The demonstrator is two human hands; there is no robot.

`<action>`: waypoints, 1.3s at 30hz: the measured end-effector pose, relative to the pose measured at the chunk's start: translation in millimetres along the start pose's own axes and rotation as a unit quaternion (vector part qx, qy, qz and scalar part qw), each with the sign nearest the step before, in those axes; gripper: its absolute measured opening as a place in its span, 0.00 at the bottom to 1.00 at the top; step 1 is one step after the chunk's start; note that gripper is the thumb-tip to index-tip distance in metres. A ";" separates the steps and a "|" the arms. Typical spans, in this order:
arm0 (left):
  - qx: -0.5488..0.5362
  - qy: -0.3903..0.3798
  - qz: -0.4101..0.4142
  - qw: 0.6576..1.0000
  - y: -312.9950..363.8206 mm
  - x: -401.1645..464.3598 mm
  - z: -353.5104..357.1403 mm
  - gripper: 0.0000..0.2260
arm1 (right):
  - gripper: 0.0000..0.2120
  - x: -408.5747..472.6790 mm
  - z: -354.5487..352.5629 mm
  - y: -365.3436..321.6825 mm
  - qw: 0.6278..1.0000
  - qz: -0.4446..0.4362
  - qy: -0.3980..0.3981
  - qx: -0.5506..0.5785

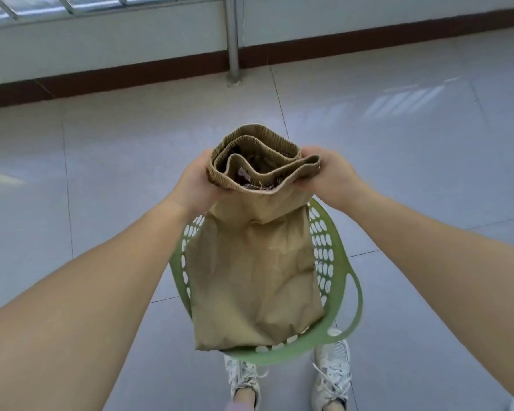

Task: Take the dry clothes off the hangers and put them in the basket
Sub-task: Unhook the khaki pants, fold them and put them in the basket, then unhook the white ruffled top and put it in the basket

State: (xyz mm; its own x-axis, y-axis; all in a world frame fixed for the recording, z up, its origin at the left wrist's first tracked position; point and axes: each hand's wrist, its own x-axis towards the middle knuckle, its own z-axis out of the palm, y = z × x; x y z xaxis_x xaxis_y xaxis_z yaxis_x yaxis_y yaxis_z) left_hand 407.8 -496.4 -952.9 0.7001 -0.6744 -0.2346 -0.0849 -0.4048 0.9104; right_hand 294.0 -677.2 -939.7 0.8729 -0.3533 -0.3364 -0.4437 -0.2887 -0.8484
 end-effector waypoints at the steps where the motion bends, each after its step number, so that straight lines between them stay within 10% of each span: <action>1: 0.032 -0.006 0.025 0.999 -8.7 -3.2 2.9 0.16 | 0.08 -1.9 7.8 13.7 1.000 -0.008 -0.008 -0.013; 9: 0.241 -0.195 0.017 0.951 -111.1 -57.7 28.9 0.11 | 0.20 -56.0 60.6 94.6 0.945 -0.117 -0.120 -0.282; 16: 0.496 -0.381 -0.106 0.773 -134.1 -131.9 56.1 0.31 | 0.25 -96.9 84.1 118.0 0.751 0.013 -0.409 -0.519; 25: 0.462 -0.302 -0.160 0.818 -83.7 -124.0 72.7 0.29 | 0.28 -99.3 80.2 83.6 0.798 0.039 -0.351 -0.488; 39: 0.424 -0.155 0.021 0.892 169.5 -117.3 5.5 0.24 | 0.19 -159.7 -52.5 -160.4 0.898 0.029 -0.102 -0.427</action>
State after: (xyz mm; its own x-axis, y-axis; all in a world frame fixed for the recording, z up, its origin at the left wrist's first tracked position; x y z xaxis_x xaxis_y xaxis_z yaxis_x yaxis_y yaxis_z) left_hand 307.4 -489.3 -772.9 0.4656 -0.7853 -0.4080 -0.7048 -0.6079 0.3657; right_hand 215.1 -621.2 -728.5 0.8236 -0.2443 -0.5119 -0.4070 -0.8831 -0.2333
